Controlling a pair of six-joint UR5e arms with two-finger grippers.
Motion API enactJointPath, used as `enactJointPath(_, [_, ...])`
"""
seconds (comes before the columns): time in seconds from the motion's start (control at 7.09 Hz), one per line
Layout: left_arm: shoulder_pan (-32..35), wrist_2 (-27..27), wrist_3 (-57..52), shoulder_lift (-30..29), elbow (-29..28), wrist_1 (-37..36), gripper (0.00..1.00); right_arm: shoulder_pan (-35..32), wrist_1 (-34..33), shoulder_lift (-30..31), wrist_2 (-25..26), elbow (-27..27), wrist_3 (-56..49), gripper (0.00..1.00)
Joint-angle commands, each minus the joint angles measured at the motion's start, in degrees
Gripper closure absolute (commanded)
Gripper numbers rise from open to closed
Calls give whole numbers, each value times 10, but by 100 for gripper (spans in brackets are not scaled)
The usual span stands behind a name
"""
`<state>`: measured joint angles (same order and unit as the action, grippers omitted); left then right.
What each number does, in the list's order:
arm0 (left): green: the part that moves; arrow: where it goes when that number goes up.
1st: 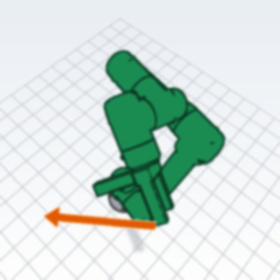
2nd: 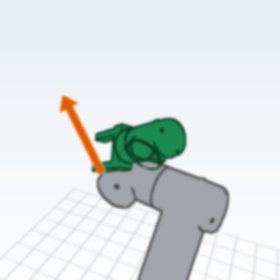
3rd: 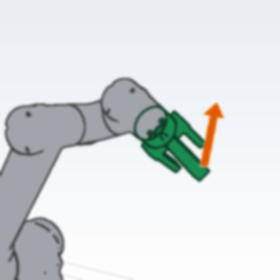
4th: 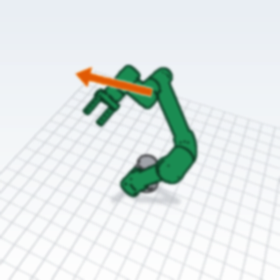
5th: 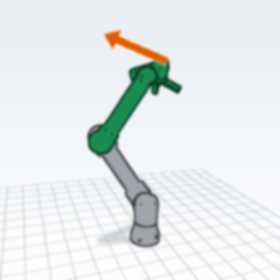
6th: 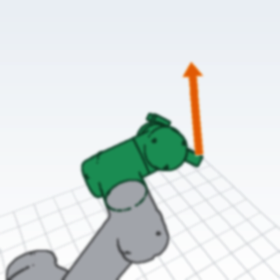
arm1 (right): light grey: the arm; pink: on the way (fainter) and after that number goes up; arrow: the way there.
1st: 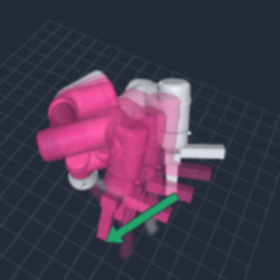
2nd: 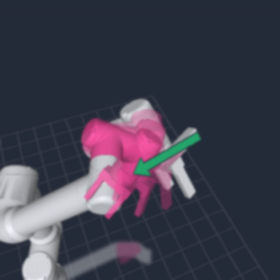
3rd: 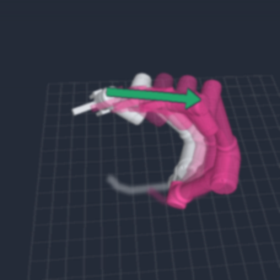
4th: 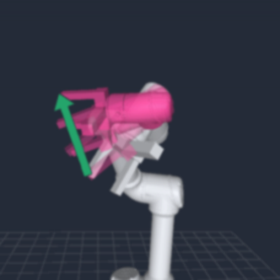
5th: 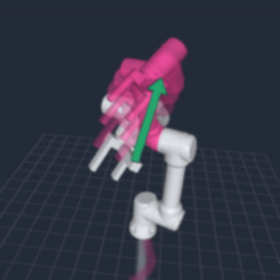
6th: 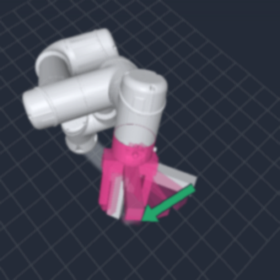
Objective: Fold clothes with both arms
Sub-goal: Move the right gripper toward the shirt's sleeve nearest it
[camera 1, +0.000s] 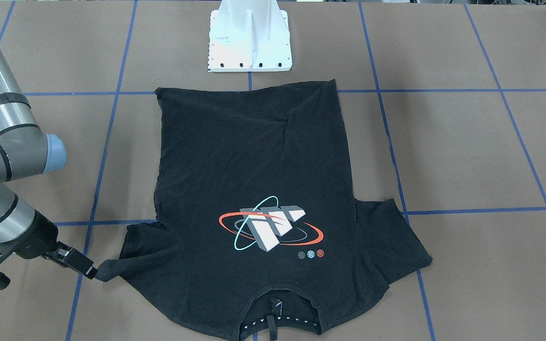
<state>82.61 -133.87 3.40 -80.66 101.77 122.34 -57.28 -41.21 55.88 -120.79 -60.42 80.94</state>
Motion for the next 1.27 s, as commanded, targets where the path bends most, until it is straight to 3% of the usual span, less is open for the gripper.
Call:
enactJointPath(0.0, [-1, -3, 0, 2, 0, 0, 0, 18, 0, -13, 31, 16, -2, 19])
enactJointPath(0.28, [-1, -3, 0, 2, 0, 0, 0, 26, 0, -13, 43, 17, -2, 31])
enactJointPath(0.56, [-1, -3, 0, 2, 0, 0, 0, 25, 0, -12, 43, 17, -1, 66])
enactJointPath(0.99, [-1, -4, 0, 2, 0, 0, 0, 23, 2, -11, 43, 13, 0, 77])
enactJointPath(1.13, [-1, -4, 0, 2, 1, 0, 0, 23, 2, -12, 43, 7, 3, 94])
